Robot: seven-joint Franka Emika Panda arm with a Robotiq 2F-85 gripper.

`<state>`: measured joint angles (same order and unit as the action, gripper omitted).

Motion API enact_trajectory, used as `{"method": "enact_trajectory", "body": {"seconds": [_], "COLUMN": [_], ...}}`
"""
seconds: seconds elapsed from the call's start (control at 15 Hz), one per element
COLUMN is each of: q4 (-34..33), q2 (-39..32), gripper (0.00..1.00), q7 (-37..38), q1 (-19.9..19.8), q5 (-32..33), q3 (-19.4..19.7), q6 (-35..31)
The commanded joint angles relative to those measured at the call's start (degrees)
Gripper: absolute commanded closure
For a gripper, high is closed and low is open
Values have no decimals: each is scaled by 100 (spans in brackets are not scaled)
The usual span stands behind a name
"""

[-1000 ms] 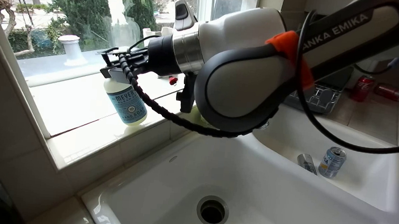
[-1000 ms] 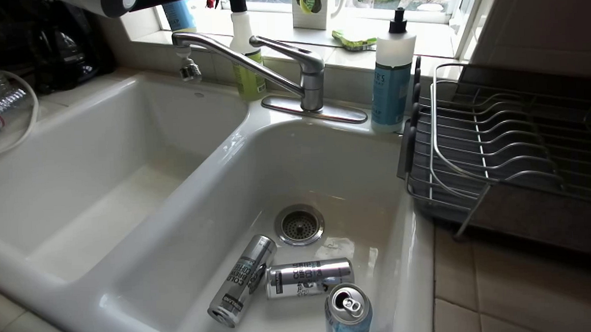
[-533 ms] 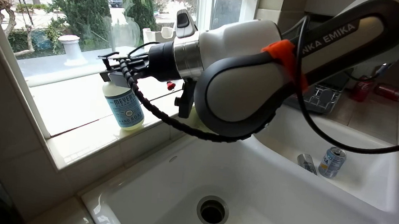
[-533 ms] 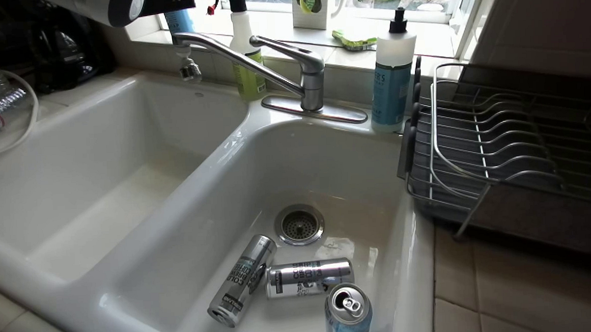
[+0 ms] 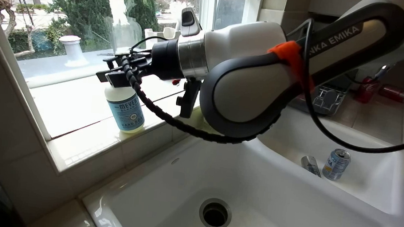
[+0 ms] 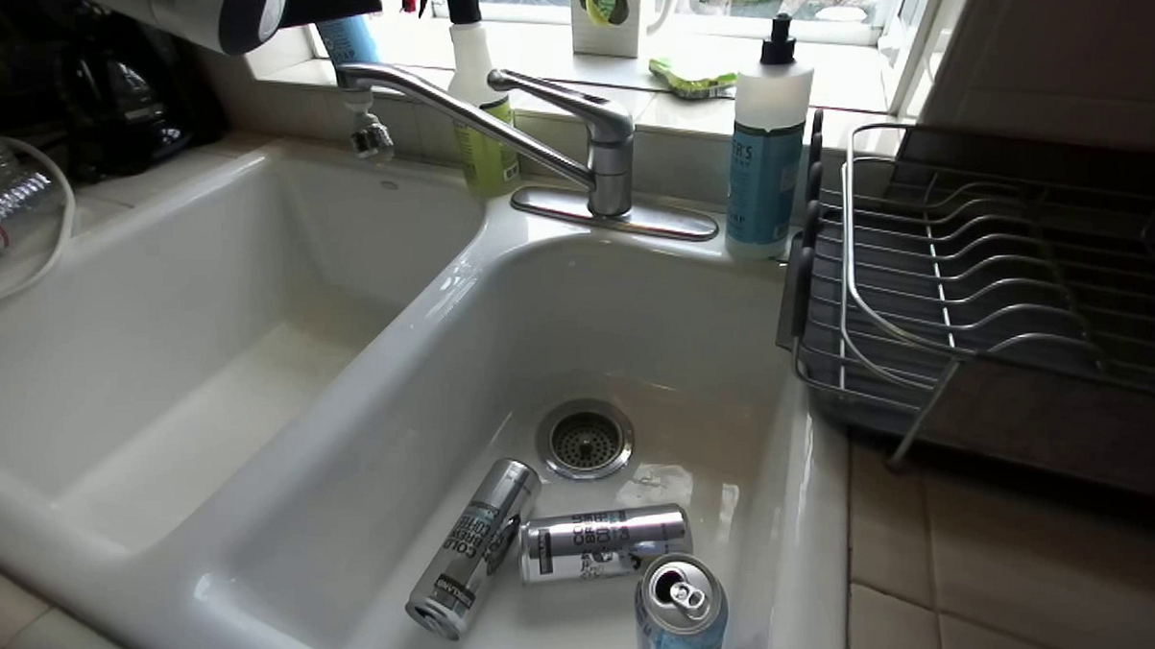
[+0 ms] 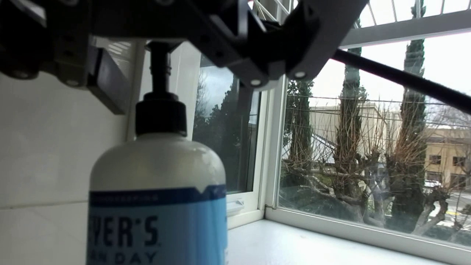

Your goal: Put the white bottle on the window sill in an upright position

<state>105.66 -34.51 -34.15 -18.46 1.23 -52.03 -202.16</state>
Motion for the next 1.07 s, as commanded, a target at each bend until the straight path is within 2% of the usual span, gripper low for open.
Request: {"method": "enact_trajectory", "body": {"seconds": [0.0, 0.53, 1.0], "q4": [163, 257, 521], "q2": [126, 629, 1507], "gripper": [0, 0, 0], "q7": [65, 60, 398], "q1": [-172, -96, -163], "q5": [12, -326, -1076], "q3": [-124, 97, 125], "q6": [38, 322, 1366]}}
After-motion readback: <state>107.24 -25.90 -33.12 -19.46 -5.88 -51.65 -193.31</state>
